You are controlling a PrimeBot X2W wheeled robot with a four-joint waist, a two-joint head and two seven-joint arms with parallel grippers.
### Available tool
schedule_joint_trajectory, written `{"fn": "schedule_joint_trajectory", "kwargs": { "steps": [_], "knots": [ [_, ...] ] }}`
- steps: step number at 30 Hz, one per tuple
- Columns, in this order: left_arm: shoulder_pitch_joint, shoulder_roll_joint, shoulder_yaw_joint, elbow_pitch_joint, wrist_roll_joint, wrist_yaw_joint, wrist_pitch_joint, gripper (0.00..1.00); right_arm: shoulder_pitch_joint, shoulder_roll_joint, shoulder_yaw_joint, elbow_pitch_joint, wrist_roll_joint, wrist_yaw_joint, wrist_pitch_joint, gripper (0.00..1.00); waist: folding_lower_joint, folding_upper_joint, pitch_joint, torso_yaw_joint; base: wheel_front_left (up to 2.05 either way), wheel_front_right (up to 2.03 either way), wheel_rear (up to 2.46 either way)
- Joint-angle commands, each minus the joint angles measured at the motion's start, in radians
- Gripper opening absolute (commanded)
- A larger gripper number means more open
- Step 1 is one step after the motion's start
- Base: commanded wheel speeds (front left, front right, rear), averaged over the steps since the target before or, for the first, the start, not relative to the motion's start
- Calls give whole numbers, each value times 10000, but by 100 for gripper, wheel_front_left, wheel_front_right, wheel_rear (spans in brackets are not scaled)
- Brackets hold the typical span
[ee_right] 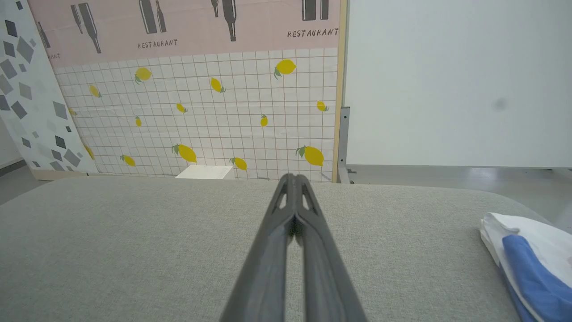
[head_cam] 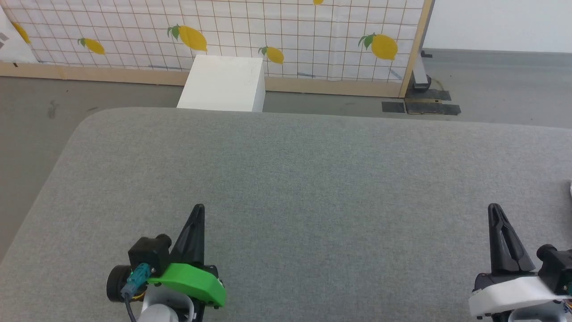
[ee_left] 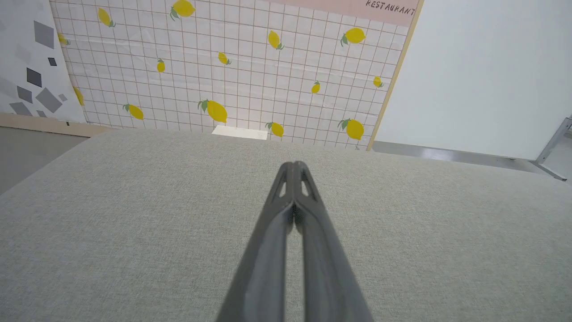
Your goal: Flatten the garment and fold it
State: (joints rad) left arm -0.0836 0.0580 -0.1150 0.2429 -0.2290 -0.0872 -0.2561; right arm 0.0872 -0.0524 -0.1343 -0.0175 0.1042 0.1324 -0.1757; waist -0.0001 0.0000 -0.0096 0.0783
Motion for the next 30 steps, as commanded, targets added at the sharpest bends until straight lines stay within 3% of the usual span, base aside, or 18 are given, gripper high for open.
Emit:
{"fn": "schedule_joint_trajectory", "kwargs": {
  "steps": [1, 30],
  "knots": [
    [25, -2, 29, -72, 70, 25, 71, 0, -27, 1, 34, 5, -32, -1, 50, 0, 1, 0, 2, -10, 0, 0, 0],
    [217, -20, 294, -629, 594, 225, 659, 0, -226, 6, 343, 46, -270, -4, 453, 0, 1, 0, 24, -193, 0, 0, 0]
  ]
}}
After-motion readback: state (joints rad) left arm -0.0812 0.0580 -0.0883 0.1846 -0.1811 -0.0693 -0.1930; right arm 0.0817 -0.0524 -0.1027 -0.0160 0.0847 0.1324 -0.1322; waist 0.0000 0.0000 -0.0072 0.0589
